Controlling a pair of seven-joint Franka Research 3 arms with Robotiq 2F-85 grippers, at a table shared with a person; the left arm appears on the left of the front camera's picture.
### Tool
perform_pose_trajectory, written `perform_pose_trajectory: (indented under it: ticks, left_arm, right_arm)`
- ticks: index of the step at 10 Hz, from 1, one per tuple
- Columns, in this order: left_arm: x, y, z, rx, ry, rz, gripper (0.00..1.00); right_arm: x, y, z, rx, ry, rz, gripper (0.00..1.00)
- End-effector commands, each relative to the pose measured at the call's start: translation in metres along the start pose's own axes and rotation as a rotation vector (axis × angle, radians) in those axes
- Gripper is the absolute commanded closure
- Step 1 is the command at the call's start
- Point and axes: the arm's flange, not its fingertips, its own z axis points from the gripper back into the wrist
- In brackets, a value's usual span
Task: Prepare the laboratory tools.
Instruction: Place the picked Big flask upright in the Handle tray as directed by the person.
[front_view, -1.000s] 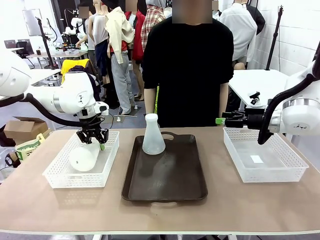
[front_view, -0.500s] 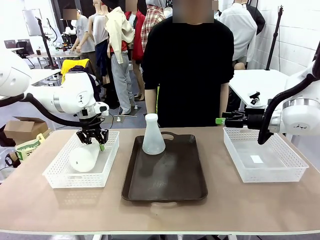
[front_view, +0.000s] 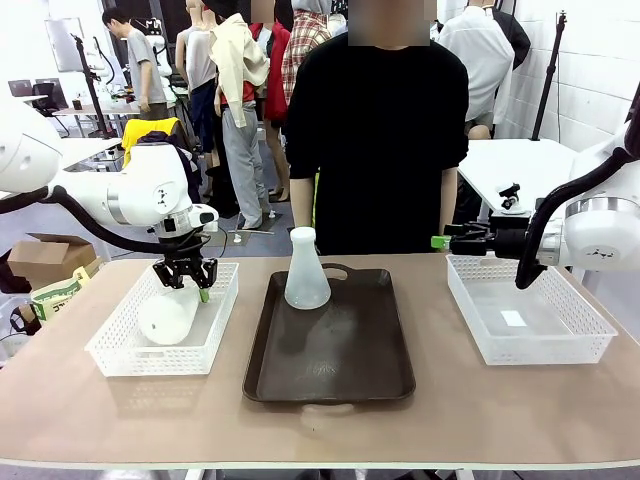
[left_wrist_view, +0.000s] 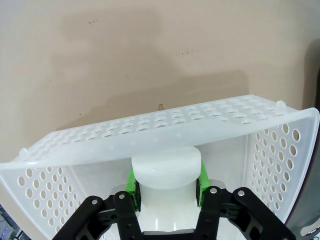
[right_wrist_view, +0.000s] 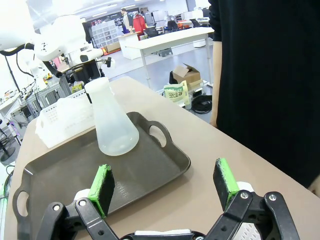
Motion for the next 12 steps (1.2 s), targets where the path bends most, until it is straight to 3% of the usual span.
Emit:
perform_pose_trajectory:
  ticks: [1,8,10,12]
  left_arm:
    - [0.002,0.002,0.0,0.001,-0.016,0.006,1.0]
    - [0.0,0.0,0.0,0.0,0.0,0.0,1.0]
    - [-0.018,-0.006,0.039,-0.016,-0.06,0.008,1.0]
    - [-0.03,-0.003,0.067,-0.037,-0.056,0.016,1.0]
  right_arm:
    - [0.0,0.001,0.0,0.008,0.012,0.006,0.0]
    - [0.0,0.001,0.0,0.008,0.012,0.006,0.0]
    - [0.0,0.001,0.0,0.008,0.012,0.006,0.0]
    - [0.0,0.001,0.0,0.008,0.012,0.006,0.0]
